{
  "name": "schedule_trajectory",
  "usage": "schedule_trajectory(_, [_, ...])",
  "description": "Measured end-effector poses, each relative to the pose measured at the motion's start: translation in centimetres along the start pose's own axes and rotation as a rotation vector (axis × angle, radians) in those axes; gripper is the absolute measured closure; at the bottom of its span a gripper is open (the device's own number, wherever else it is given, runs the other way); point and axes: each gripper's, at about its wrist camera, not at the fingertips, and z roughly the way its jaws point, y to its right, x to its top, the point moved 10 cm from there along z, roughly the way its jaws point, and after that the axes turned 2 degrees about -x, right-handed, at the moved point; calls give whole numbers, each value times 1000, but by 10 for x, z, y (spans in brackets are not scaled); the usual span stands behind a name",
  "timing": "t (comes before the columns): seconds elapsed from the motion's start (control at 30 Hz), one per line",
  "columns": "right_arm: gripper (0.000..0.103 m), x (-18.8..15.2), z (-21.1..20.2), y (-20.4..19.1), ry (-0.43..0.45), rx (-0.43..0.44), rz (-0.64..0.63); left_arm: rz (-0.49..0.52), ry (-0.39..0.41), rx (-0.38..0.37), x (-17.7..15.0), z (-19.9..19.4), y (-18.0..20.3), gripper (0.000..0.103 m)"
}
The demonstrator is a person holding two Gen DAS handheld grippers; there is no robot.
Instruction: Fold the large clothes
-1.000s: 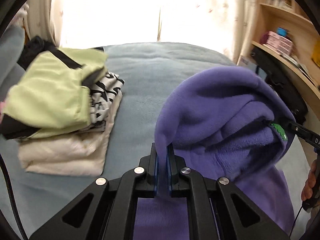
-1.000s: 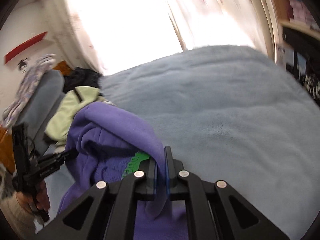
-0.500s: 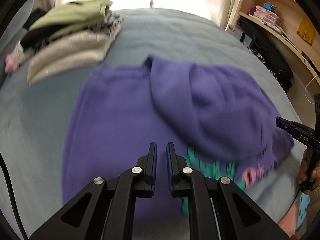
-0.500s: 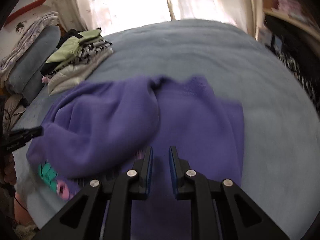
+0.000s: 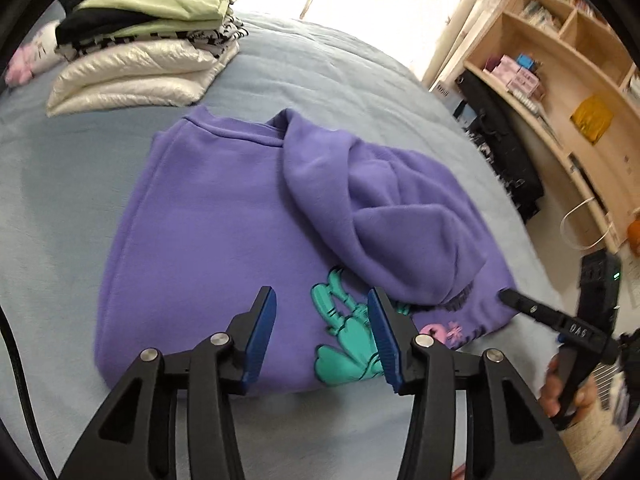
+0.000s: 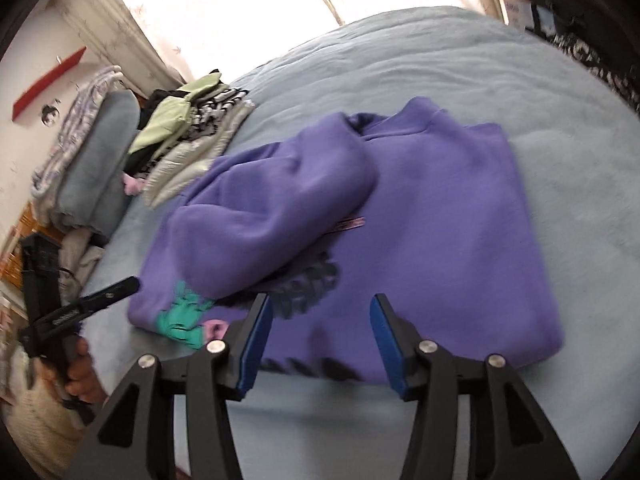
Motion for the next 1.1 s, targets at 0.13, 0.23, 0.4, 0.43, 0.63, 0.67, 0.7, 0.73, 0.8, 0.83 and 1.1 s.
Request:
schedule_trajectory(0.13, [51, 9, 16, -10, -24, 96, 97, -50, -10, -80, 12, 18, 2, 55])
schedule_trajectory(0.23, [50, 19, 29, -12, -34, 156, 170, -91, -22, -136, 23, 40, 4, 54])
schedule_trajectory(0.4, [50, 36, 57, -13, -36, 230, 256, -142, -36, -211, 35, 79, 2, 53])
schedule_trajectory(0.43, [50, 38, 61, -14, -27, 238, 259, -147, -29, -220, 37, 85, 3, 54])
schedule_trajectory(0.63, [80, 51, 70, -21, 21, 212, 212, -148, 35, -153, 53, 86, 14, 93])
schedule_trajectory(0.67, [81, 52, 67, -21, 25, 197, 202, -147, 34, -133, 54, 83, 16, 94])
schedule_trajectory(0.7, [82, 52, 63, -22, 29, 186, 199, -143, 28, -110, 53, 78, 19, 94])
schedule_trajectory(0.73, [82, 49, 56, -24, 34, 180, 204, -143, 11, -77, 49, 74, 21, 94])
schedule_trajectory(0.8, [82, 40, 46, -23, 35, 160, 210, -138, -42, -12, 36, 74, 20, 94])
schedule_trajectory(0.83, [82, 35, 44, -21, 32, 143, 210, -127, -75, 40, 26, 79, 16, 94])
schedule_trajectory(1.1, [75, -4, 60, -7, -26, 41, 188, -88, -59, 129, 5, 91, 11, 83])
